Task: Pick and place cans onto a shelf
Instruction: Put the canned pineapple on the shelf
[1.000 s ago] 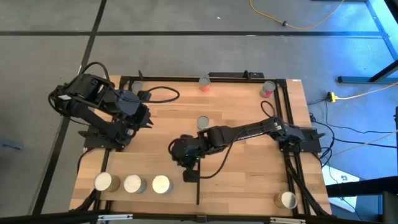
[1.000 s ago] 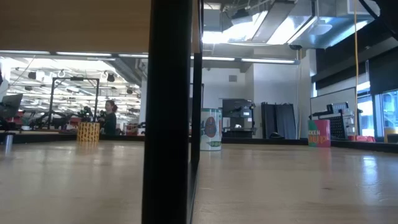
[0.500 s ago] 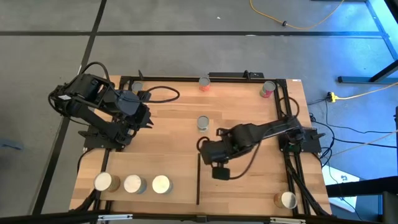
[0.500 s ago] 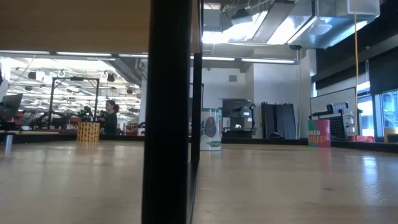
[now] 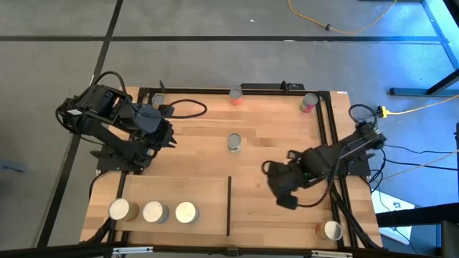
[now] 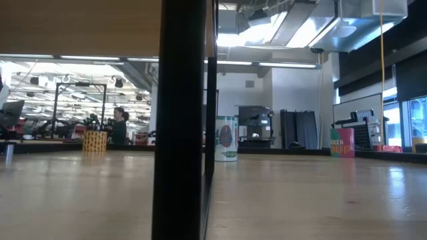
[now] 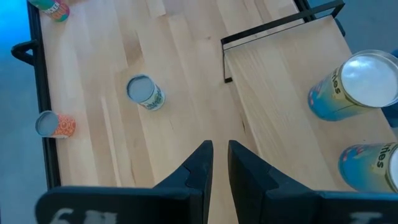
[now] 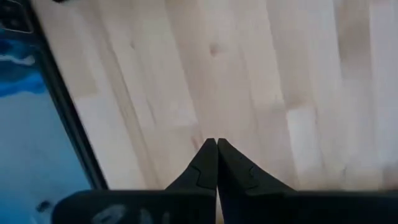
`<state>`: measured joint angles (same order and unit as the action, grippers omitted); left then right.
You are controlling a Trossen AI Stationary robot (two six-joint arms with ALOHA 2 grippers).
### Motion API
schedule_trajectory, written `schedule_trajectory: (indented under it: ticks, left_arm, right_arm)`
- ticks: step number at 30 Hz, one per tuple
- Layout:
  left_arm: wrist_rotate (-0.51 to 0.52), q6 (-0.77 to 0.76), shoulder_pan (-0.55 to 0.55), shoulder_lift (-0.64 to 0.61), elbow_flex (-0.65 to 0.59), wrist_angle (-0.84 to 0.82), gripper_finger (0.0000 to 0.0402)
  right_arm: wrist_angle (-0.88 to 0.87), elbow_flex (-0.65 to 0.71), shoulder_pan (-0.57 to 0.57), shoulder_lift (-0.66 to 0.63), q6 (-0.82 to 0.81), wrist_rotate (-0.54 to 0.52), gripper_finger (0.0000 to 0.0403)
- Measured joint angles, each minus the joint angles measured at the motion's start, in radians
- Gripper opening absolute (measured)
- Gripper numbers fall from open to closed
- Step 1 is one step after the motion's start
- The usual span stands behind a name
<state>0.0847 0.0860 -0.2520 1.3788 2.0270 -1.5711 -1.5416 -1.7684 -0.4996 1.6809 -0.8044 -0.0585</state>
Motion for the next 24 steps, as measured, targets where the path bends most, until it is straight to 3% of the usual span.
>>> schedule_trajectory:
  ticks: [4, 9, 18, 24]
  left_arm:
    - [-0.052, -0.003, 0.000, 0.000, 0.000, 0.000, 0.0042]
    - [-0.047, -0.026, 0.001, 0.002, 0.000, 0.000, 0.0042]
    - [-0.035, -0.065, 0.001, 0.003, 0.000, 0.000, 0.0042]
    - [-0.035, -0.080, 0.001, 0.003, 0.000, 0.000, 0.0042]
  right_arm:
    - [0.009, 0.178, -0.032, -0.109, -0.133, 0.059, 0.0000]
    - [0.024, 0.305, -0.059, -0.185, -0.267, 0.220, 0.0004]
    - [0.034, 0.464, -0.068, -0.202, -0.474, 0.548, 0.0066]
    - [0.136, 0.536, -0.113, -0.202, -0.565, 0.651, 0.0091]
